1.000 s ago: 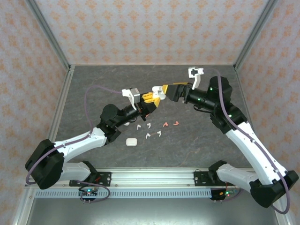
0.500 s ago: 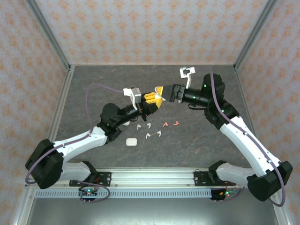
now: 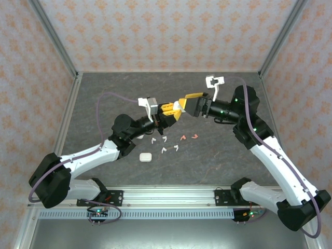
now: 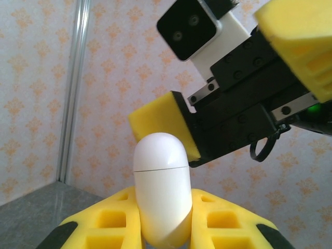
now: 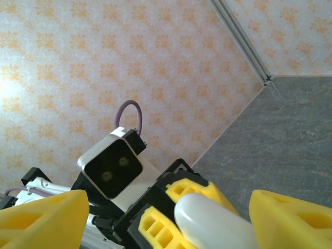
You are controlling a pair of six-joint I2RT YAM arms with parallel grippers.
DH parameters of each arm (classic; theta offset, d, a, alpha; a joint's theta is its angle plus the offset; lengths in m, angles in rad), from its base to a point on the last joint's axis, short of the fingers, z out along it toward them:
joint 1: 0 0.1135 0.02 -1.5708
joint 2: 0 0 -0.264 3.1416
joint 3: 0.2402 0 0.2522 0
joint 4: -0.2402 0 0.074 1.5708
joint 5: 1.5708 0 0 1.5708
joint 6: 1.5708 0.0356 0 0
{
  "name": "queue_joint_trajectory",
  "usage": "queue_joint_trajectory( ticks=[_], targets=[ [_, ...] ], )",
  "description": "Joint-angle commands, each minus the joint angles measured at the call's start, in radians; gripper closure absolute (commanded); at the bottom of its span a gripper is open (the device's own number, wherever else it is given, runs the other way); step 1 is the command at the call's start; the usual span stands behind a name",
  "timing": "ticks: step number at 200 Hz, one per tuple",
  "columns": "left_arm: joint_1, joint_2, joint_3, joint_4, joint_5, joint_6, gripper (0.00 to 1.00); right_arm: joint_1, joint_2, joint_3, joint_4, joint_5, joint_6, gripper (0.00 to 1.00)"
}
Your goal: Insert wireless bluetooth earbuds into charging case
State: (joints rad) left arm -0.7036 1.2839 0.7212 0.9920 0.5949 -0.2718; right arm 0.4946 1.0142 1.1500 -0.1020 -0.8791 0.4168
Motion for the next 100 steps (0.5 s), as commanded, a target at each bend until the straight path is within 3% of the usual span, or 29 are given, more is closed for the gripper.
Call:
queue_joint_trajectory(
  ticks=[1,21,72,100],
  targets=[
    [-0.002,0.007,0.031,0.027,0.003,-0.003,1.00,0.000,-0.016,0.009,-0.044,0.034,-0.054,0.18],
    [-0.002,0.004,0.033,0.010,-0.005,-0.001,1.00,-0.002,-0.014,0.044,-0.166,0.156,-0.100,0.15],
    [-0.002,-0.006,0.035,-0.178,-0.137,0.025,1.00,-0.023,-0.047,0.079,-0.437,0.761,-0.111,0.03],
    [-0.001,0.041,0.091,-0.360,-0.217,0.028,1.00,-0.038,-0.076,0.031,-0.506,0.940,-0.076,0.01]
  ],
)
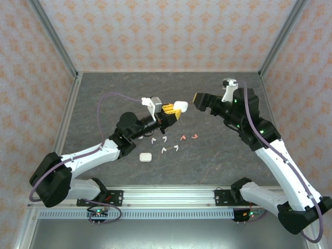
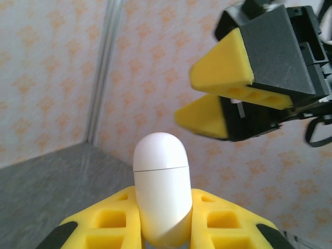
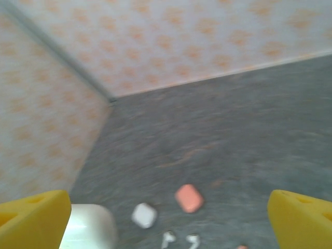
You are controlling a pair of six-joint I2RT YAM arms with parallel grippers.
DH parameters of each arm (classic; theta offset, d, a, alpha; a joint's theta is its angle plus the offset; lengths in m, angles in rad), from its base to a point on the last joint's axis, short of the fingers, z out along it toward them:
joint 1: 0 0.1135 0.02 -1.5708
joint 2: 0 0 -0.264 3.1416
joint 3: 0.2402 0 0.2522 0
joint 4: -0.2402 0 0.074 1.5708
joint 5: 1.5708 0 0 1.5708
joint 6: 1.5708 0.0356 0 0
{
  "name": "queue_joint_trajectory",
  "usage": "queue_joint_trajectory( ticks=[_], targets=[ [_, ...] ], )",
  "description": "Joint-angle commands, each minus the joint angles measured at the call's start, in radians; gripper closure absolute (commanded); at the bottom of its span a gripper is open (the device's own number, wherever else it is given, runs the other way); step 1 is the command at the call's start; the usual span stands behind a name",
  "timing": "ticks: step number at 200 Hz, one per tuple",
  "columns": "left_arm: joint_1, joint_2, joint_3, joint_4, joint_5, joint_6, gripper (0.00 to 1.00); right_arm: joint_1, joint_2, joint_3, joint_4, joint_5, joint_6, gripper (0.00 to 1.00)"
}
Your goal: Insert wireless bluetooth earbuds into charging case
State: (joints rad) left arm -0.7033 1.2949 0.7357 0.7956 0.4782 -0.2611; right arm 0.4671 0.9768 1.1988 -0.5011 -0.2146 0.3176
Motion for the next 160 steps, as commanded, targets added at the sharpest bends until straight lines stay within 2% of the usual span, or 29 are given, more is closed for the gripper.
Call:
queue_joint_trajectory(
  ticks=[1,25,56,77,106,160],
  targets=[
    [-0.002,0.035,0.080,-0.173,-0.101,0.018,1.00,-0.010,-0.040,-0.019,-0.108,0.278,0.024,0.02],
    [0.003,0.151,0.176,-0.320,-0.145,0.002,1.00,-0.012,-0.071,-0.078,-0.102,0.318,0.028,0.00],
    [0.045,0.353,0.331,-0.433,-0.147,-0.090,1.00,-0.013,-0.099,-0.112,-0.124,0.362,0.018,0.01],
    [0.073,0.486,0.427,-0.459,-0.131,-0.156,1.00,-0.013,-0.123,-0.140,-0.120,0.372,0.015,0.01],
    [0.095,0.664,0.605,-0.596,-0.094,-0.199,1.00,-0.014,-0.143,-0.169,-0.122,0.377,-0.002,0.01],
    [0.103,0.865,0.807,-0.743,-0.092,-0.217,1.00,-0.014,-0.153,-0.195,-0.123,0.390,-0.034,0.01]
  ],
)
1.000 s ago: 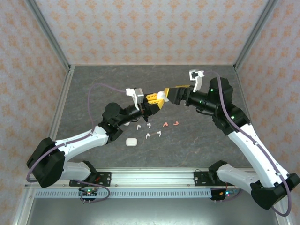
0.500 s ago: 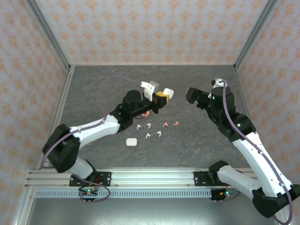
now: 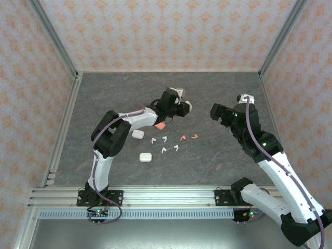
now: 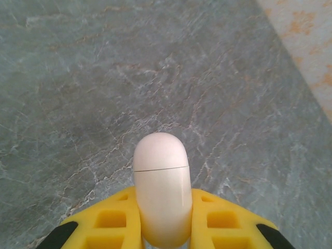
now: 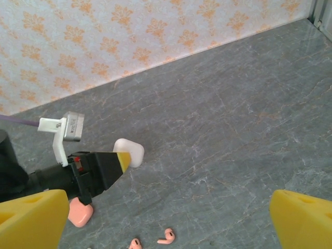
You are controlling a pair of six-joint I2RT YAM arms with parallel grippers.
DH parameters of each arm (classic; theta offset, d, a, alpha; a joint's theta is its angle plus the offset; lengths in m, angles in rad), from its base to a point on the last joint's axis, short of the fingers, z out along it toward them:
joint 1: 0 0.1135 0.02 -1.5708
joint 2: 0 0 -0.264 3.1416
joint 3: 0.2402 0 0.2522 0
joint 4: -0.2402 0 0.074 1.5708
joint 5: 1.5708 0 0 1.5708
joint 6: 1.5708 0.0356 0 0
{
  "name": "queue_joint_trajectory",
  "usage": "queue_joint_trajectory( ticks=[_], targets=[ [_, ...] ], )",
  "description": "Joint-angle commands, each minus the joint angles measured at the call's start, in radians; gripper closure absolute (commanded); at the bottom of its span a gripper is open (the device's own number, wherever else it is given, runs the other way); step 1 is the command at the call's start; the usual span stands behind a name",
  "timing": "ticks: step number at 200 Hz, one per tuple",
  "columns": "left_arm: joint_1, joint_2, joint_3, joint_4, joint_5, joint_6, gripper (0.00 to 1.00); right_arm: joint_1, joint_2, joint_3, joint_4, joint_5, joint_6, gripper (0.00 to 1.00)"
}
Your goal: Insert wireless bluetooth earbuds into charging case
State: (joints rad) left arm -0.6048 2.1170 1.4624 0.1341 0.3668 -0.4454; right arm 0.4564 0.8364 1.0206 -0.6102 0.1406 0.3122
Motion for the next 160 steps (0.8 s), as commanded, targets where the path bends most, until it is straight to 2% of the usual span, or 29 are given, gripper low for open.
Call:
queue_joint_trajectory(
  ticks=[1,48,61,90,102,160],
  targets=[
    [0.005,0.046,0.082,-0.081,0.020,-0.034,1.00,-0.003,-0.013,-0.017,-0.013,0.035,-0.028,0.01],
    [0.013,0.141,0.153,-0.076,0.028,-0.077,0.99,-0.003,-0.013,-0.025,-0.017,0.030,-0.051,0.01],
    [0.013,0.151,0.160,-0.079,0.029,-0.079,0.92,-0.003,-0.014,-0.024,-0.020,0.030,-0.056,0.01],
    [0.013,0.156,0.164,-0.098,0.017,-0.072,0.68,-0.004,-0.015,-0.017,-0.022,0.021,-0.060,0.01],
    [0.014,0.153,0.163,-0.109,0.008,-0.065,0.61,-0.004,-0.014,-0.014,-0.021,0.016,-0.061,0.01],
    [0.037,0.046,0.103,-0.125,-0.043,-0.022,0.48,-0.004,0.032,0.023,-0.051,-0.059,-0.098,0.01]
  ],
)
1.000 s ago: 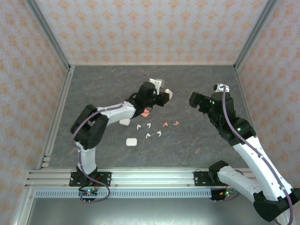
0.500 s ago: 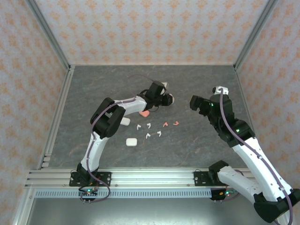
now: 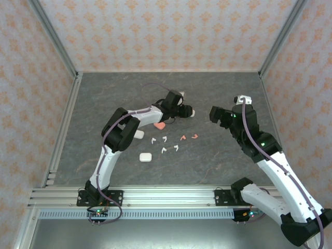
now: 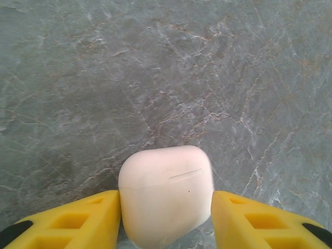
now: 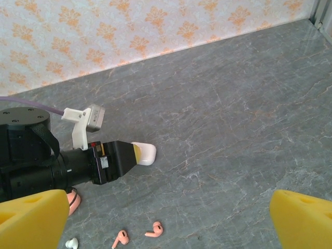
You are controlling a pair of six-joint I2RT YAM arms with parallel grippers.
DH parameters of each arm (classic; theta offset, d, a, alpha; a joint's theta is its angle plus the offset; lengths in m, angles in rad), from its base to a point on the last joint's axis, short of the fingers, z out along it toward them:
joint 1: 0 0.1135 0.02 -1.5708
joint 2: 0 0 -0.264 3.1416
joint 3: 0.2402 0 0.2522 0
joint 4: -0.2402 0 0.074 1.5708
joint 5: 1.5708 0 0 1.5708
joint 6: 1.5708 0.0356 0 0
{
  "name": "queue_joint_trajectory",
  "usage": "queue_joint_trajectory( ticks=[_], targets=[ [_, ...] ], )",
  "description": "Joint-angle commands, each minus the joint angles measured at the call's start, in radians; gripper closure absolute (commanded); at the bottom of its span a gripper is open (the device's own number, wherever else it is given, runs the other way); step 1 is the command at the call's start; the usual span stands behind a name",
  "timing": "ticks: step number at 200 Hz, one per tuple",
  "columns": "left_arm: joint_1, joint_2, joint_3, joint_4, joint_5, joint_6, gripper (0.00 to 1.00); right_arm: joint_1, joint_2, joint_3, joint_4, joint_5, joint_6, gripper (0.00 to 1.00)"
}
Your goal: Insert wireless bluetooth earbuds into charging case
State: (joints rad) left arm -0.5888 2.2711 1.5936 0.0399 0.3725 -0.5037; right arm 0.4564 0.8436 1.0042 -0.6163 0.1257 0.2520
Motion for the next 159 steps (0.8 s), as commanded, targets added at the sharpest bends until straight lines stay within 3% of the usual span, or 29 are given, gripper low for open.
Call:
queue_joint_trajectory(
  ticks=[1,59,101,132,159],
  targets=[
    [0.022,-0.111,-0.029,-0.032,-0.051,0.038,0.48,-0.004,0.026,0.041,-0.046,-0.046,-0.038,0.01],
    [0.088,-0.411,-0.244,0.017,-0.077,0.091,0.44,-0.003,0.195,0.083,-0.100,-0.181,-0.133,0.01],
    [0.122,-0.697,-0.487,0.023,-0.193,0.135,0.41,0.026,0.382,0.136,-0.111,-0.210,-0.131,0.01],
    [0.140,-0.897,-0.645,0.002,-0.296,0.141,0.29,0.112,0.560,0.205,-0.110,-0.193,-0.166,0.01],
    [0.175,-1.024,-0.738,-0.031,-0.275,0.144,0.13,0.181,0.727,0.293,-0.103,-0.181,-0.207,0.00]
  ],
)
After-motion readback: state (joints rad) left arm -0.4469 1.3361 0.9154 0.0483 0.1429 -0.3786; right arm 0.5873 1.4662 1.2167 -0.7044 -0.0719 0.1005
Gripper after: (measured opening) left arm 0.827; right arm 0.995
